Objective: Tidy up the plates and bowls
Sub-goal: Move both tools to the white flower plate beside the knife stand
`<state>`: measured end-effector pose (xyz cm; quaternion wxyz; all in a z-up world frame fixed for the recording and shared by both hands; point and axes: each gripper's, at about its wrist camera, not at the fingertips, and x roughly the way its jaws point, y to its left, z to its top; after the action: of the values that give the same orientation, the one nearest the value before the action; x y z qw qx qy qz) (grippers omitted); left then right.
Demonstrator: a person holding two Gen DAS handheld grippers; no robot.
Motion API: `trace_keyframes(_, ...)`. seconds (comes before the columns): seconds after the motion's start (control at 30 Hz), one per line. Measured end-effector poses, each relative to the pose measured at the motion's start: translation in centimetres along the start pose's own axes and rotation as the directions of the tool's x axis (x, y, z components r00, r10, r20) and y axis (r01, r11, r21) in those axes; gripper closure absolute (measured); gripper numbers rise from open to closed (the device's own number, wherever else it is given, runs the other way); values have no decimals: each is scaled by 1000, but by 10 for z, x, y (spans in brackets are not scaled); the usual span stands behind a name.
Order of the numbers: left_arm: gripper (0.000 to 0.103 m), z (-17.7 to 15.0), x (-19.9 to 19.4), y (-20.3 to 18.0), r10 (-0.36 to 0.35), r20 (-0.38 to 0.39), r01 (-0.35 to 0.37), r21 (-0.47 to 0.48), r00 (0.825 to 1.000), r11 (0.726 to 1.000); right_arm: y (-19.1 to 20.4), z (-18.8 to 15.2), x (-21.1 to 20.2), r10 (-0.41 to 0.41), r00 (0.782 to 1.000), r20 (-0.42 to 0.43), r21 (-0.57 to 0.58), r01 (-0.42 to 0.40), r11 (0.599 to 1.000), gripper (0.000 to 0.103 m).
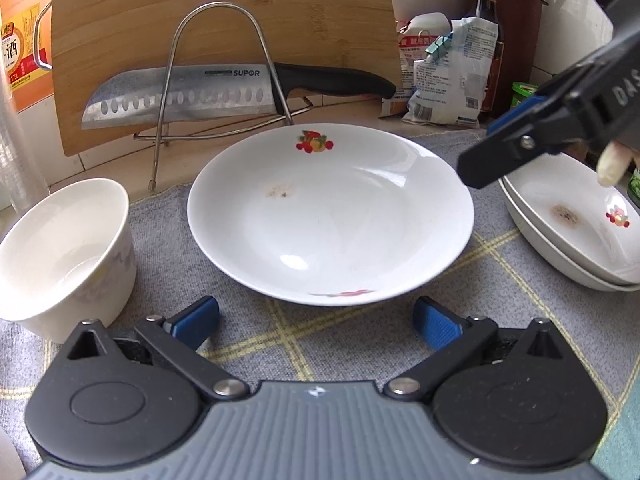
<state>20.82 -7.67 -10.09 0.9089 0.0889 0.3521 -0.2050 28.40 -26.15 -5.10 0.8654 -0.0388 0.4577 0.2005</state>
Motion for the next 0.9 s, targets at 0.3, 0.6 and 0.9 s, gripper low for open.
trace_keyframes(0.3, 0, 1, 3, 2, -17, 15, 17, 15, 1000, 1000, -16, 19, 28, 39, 998, -55, -26, -41, 999, 0)
trace_keyframes(0.6, 0, 2, 5, 6, -30, 23, 30, 22, 999, 999, -26, 43, 64, 93, 983, -159, -36, -100, 994, 0)
trace_keyframes(0.9, 0, -1, 4, 7, -41, 36, 40, 32, 998, 999, -25, 56, 92, 150, 966, -211, -39, -161, 986, 0)
